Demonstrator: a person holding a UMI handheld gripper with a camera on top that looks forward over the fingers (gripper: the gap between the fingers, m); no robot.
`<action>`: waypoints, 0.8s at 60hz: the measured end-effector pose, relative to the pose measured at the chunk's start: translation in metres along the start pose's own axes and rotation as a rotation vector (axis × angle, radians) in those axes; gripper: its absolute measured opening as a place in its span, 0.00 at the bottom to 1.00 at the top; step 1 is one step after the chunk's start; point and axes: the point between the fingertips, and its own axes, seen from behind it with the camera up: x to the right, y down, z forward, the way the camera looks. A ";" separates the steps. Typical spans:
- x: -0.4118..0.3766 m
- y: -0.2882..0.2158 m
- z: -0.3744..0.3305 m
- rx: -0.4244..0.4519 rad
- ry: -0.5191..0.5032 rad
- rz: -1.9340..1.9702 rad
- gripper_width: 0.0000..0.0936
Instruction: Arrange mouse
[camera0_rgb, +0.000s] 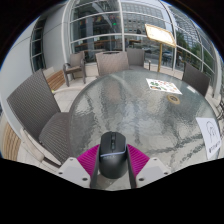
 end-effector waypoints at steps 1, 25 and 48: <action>0.001 0.000 0.000 -0.002 -0.002 0.006 0.48; 0.017 -0.056 -0.039 -0.017 -0.090 -0.028 0.32; 0.306 -0.248 -0.196 0.315 0.152 -0.102 0.32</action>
